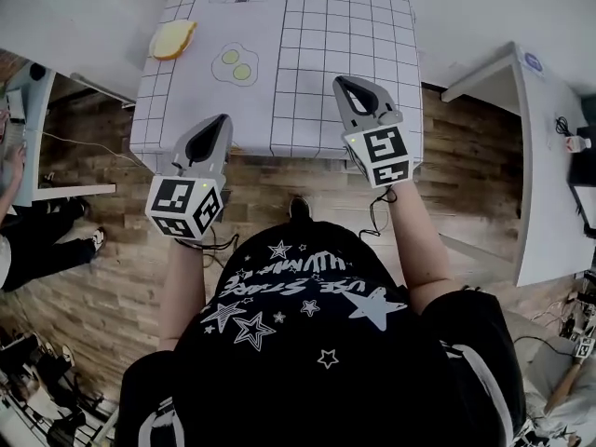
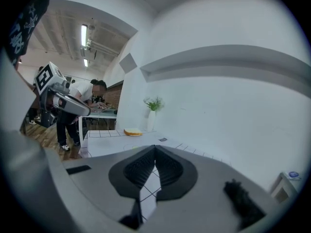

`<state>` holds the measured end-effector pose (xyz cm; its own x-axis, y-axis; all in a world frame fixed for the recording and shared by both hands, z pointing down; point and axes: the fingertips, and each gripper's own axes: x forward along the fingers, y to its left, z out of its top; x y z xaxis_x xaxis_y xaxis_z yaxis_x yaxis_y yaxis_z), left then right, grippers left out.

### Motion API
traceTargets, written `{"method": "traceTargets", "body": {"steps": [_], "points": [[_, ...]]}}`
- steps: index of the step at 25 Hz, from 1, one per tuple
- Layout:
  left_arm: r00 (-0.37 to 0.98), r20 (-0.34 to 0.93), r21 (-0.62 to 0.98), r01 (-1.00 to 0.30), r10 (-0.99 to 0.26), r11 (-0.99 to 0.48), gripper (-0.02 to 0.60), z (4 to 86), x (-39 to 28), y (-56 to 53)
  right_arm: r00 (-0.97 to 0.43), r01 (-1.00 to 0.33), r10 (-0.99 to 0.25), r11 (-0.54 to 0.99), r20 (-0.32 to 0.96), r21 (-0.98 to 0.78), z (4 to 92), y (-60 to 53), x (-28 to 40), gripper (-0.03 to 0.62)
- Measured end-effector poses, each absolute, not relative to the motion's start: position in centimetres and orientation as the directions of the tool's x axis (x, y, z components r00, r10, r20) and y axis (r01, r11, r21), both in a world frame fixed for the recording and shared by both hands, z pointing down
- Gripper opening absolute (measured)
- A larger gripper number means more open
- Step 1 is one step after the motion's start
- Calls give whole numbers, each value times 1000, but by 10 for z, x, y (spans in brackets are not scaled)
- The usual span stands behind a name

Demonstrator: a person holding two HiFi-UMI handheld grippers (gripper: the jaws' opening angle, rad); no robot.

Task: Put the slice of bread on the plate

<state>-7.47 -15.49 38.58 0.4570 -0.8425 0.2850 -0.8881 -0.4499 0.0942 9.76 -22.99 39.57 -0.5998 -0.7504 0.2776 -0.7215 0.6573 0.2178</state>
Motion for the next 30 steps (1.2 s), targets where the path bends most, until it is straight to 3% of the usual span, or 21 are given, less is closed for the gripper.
{"method": "traceTargets", "body": {"steps": [14, 24, 30], "points": [[500, 236, 104, -865, -833, -490, 9, 377, -61, -10, -586, -740, -759, 644, 283, 195, 380, -86, 101, 14], [608, 211, 174, -794, -765, -583, 9, 389, -6, 57, -451, -796, -817, 550, 359, 253, 383, 23, 178, 14], [654, 194, 138, -757, -732, -639, 9, 375, 39, 76, -418, -820, -850, 505, 321, 269, 366, 38, 214, 14]]}}
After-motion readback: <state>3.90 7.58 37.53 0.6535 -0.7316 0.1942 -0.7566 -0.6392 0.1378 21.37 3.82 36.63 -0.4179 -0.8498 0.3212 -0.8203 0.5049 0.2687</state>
